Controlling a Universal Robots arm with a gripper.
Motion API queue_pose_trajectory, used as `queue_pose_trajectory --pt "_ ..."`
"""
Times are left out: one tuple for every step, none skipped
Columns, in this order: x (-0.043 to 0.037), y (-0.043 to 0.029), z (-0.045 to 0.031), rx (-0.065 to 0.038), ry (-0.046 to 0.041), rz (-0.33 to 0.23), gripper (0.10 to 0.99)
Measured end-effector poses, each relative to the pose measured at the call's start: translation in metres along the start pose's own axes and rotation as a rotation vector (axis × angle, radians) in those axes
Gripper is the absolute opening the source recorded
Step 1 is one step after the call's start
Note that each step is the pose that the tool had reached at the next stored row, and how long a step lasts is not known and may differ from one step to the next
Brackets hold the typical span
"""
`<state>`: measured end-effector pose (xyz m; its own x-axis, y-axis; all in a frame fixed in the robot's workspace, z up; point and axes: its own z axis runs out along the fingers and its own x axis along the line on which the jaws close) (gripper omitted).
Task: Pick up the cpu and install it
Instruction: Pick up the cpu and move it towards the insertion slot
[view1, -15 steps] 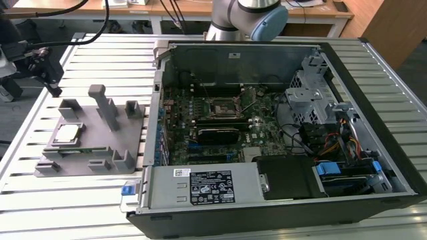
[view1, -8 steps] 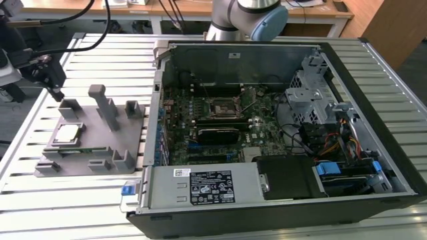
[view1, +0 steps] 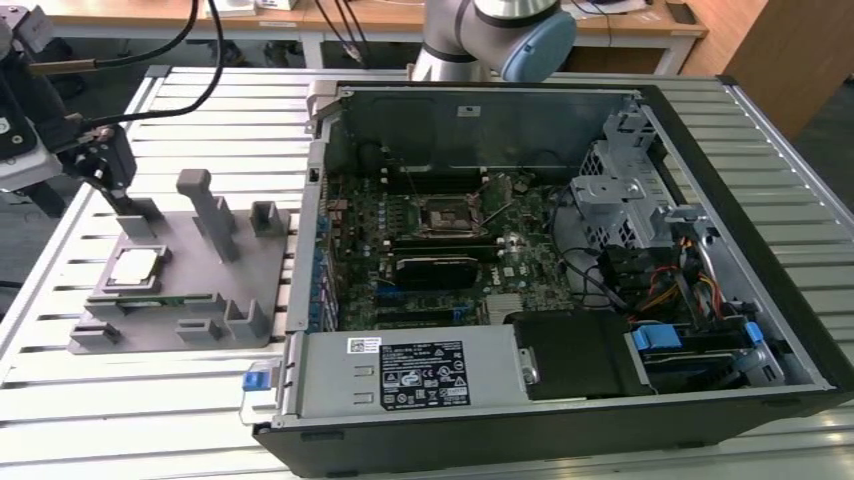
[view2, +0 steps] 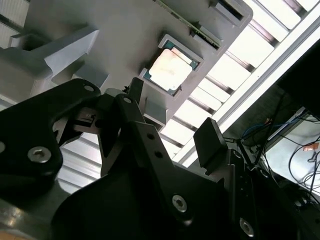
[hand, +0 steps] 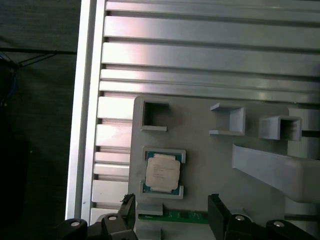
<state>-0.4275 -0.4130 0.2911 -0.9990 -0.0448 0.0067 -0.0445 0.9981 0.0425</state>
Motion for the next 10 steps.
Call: queue_pose_trajectory --pt "0.0001 -0.0001 0.0017 0.000 0.0001 0.000 0.678" --pt "0.0002 -0.0002 0.0035 0.000 0.0001 0.000 0.678" --pt "0.0003 -0.0003 0.0054 0.000 0.0001 0.000 0.678" --pt "0.0004 -0.0003 0.0072 0.000 0.0000 0.000 0.678" --pt "0.0005 -0.0004 0.0089 0.000 0.0000 0.001 0.678" --pt "0.0005 -0.0004 0.0103 0.000 0.0000 0.001 0.678" --pt "0.0007 -0.0005 0.0115 0.000 0.0000 0.001 0.678" --pt "0.0008 -0.0005 0.0125 0.000 0.0001 0.001 0.678" --pt "0.0011 -0.0005 0.0136 0.000 0.0001 0.001 0.678" --pt "0.0013 -0.0005 0.0146 0.000 0.0001 0.001 0.678"
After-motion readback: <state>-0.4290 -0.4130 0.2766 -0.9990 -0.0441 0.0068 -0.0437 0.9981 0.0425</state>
